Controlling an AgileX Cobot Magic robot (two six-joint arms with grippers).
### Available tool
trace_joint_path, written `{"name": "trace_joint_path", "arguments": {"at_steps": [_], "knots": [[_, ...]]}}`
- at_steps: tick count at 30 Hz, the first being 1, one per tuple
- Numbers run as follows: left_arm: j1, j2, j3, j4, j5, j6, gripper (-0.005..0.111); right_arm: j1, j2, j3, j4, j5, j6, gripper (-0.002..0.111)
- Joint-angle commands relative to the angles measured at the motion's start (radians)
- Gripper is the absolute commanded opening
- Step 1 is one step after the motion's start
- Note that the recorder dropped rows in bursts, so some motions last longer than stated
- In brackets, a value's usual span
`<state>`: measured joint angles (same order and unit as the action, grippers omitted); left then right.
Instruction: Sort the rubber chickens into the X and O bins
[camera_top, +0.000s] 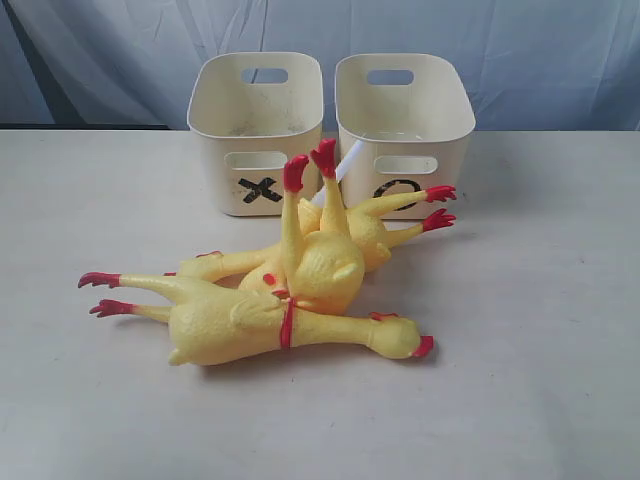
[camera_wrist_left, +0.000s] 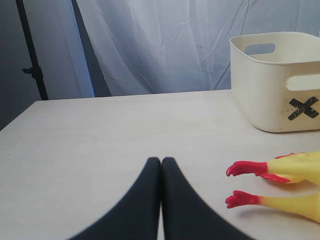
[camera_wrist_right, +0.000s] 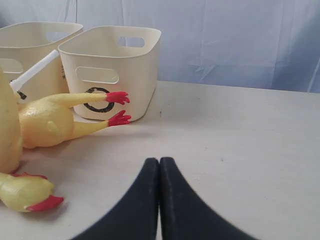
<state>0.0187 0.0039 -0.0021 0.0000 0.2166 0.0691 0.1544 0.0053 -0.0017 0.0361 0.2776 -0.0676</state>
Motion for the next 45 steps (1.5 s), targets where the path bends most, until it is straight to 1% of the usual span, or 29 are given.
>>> {"name": "trace_joint_path", "arguments": {"at_steps": [1, 32, 36, 40, 45], "knots": [[0.0, -0.004, 0.002, 0.0, -0.01, -0.005, 0.0, -0.003, -0.005, 0.002, -0.004, -0.007, -0.001, -0.001], [0.0, -0.004, 0.002, 0.0, -0.01, -0.005, 0.0, -0.003, -0.005, 0.002, -0.001, -0.002, -0.001, -0.001], [0.0, -0.004, 0.002, 0.0, -0.01, -0.005, 0.0, -0.003, -0.005, 0.002, 0.048, -0.03, -0.001, -0.001], [0.0, -0.004, 0.002, 0.0, -0.01, -0.005, 0.0, -0.003, -0.005, 0.002, 0.048, -0.072, -0.001, -0.001], [0.0, -0.004, 0.002, 0.0, -0.01, -0.005, 0.0, -0.003, -0.005, 0.002, 0.048, -0.072, -0.001, -0.001]]}}
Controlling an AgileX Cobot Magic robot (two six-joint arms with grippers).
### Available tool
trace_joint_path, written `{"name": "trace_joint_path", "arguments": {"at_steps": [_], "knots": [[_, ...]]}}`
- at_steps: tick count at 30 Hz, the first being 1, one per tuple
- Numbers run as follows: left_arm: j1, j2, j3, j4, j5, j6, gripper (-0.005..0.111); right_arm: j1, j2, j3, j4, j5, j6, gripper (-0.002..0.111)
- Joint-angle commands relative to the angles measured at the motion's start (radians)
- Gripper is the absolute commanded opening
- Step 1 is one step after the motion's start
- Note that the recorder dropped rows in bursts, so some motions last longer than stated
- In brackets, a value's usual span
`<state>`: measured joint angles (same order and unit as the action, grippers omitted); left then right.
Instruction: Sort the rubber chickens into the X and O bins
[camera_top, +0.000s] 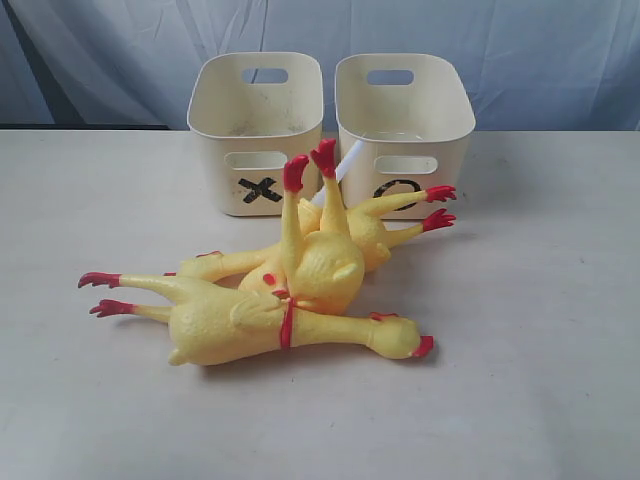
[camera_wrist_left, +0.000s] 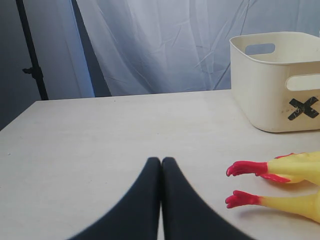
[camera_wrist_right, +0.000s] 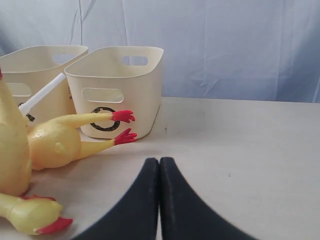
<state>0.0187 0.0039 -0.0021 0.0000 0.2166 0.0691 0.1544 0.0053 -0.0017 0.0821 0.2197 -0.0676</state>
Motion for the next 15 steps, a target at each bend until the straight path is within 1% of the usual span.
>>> {"name": "trace_joint_path", "arguments": {"at_steps": [1, 8, 11, 15], "knots": [[0.0, -0.004, 0.002, 0.0, -0.01, -0.005, 0.0, -0.003, -0.005, 0.002, 0.002, -0.014, -0.001, -0.001], [0.0, -0.004, 0.002, 0.0, -0.01, -0.005, 0.0, -0.003, -0.005, 0.002, 0.002, -0.014, -0.001, -0.001], [0.0, -0.004, 0.002, 0.0, -0.01, -0.005, 0.0, -0.003, -0.005, 0.002, 0.01, -0.069, -0.001, -0.001], [0.0, -0.004, 0.002, 0.0, -0.01, -0.005, 0.0, -0.003, -0.005, 0.002, 0.19, -0.103, 0.0, -0.001]]}}
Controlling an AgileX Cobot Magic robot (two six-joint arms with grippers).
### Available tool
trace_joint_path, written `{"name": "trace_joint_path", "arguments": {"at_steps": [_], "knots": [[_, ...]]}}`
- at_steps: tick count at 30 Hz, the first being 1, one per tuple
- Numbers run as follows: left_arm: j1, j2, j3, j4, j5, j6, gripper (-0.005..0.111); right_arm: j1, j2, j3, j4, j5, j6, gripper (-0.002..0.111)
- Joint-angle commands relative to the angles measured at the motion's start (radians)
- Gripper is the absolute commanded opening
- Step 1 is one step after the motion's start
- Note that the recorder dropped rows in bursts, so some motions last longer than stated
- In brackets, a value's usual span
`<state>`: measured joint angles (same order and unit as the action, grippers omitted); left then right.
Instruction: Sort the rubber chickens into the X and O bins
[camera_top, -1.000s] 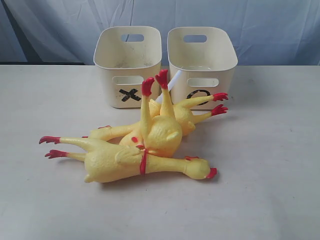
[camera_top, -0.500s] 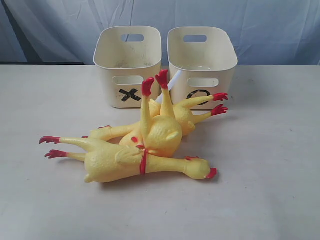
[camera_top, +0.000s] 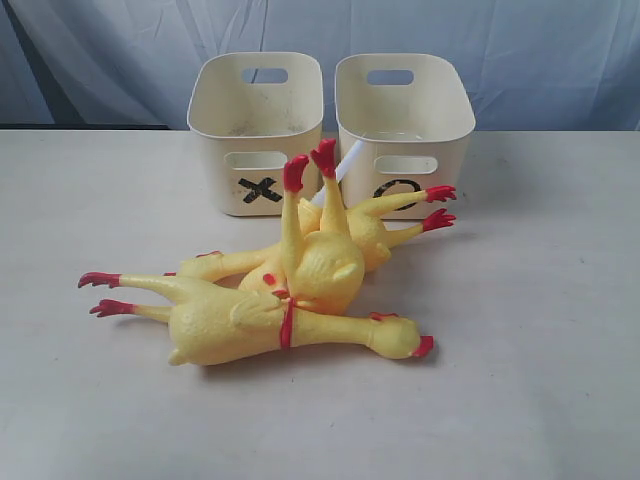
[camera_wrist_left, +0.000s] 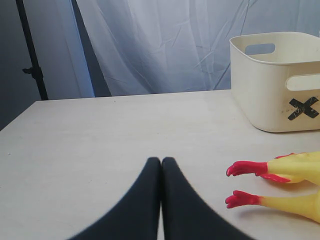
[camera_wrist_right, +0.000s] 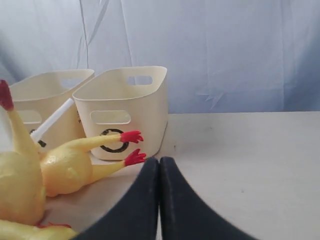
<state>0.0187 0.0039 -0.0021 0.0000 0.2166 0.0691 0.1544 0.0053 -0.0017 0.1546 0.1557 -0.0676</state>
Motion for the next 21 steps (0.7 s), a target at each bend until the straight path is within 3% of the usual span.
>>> {"name": "trace_joint_path", "arguments": {"at_steps": [1, 9, 16, 21], "knots": [[0.0, -0.004, 0.002, 0.0, -0.01, -0.005, 0.0, -0.003, -0.005, 0.002, 0.154, -0.041, 0.0, -0.001], [0.0, -0.004, 0.002, 0.0, -0.01, -0.005, 0.0, -0.003, -0.005, 0.002, 0.232, -0.087, 0.0, -0.001], [0.0, -0.004, 0.002, 0.0, -0.01, -0.005, 0.0, -0.003, -0.005, 0.002, 0.394, -0.275, 0.0, -0.001], [0.0, -0.004, 0.002, 0.0, -0.01, -0.005, 0.0, -0.003, -0.005, -0.048, 0.401, -0.176, 0.0, -0.001]]}}
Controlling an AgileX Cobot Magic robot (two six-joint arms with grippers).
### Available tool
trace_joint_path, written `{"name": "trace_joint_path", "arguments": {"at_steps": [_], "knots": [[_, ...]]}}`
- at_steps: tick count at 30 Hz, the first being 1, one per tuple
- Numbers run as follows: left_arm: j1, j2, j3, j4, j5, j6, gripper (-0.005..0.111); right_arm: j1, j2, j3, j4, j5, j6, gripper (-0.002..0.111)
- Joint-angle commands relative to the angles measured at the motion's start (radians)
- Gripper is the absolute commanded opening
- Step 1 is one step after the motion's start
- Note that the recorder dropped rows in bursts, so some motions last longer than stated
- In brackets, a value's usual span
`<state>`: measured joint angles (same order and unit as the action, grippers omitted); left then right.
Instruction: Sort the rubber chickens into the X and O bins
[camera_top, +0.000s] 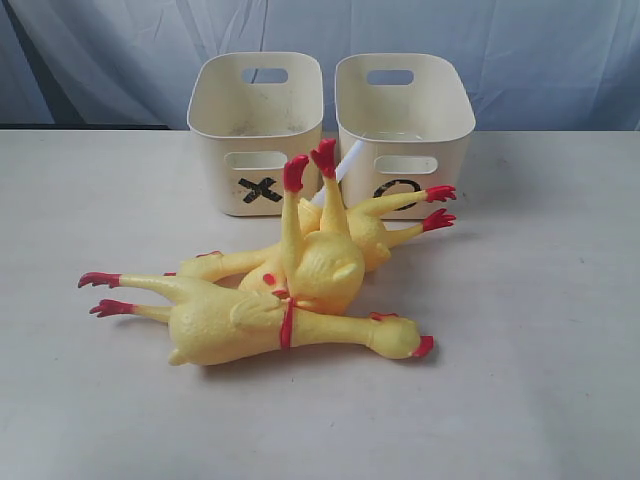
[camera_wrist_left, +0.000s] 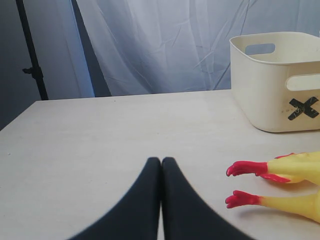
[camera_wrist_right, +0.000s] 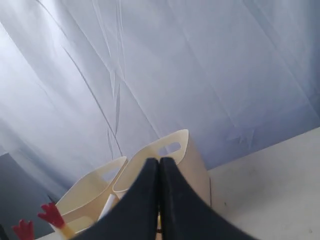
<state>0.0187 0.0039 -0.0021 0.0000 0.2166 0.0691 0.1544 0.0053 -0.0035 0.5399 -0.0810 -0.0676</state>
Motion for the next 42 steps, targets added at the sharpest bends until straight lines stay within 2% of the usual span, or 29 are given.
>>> {"name": "trace_joint_path", "arguments": {"at_steps": [1, 10, 14, 18, 29, 34, 42], "knots": [[0.0, -0.004, 0.002, 0.0, -0.01, -0.005, 0.0, -0.003, -0.005, -0.061, 0.015, 0.081, 0.0, -0.001], [0.0, -0.004, 0.002, 0.0, -0.01, -0.005, 0.0, -0.003, 0.103, -0.225, 0.009, 0.336, -0.024, -0.001], [0.0, -0.004, 0.002, 0.0, -0.01, -0.005, 0.0, -0.003, 0.201, -0.29, 0.012, 0.415, -0.15, -0.001], [0.0, -0.004, 0.002, 0.0, -0.011, -0.005, 0.0, 0.043, 0.297, -0.349, 0.012, 0.42, -0.191, -0.001], [0.0, -0.004, 0.002, 0.0, -0.011, -0.005, 0.0, 0.201, 0.632, -0.48, 0.012, 0.5, -0.475, -0.001], [0.0, -0.004, 0.002, 0.0, -0.011, -0.005, 0.0, 0.306, 0.798, -0.547, 0.009, 0.519, -0.571, -0.001], [0.0, -0.004, 0.002, 0.0, -0.011, -0.005, 0.0, 0.396, 1.01, -0.643, 0.007, 0.441, -0.689, -0.001]]}}
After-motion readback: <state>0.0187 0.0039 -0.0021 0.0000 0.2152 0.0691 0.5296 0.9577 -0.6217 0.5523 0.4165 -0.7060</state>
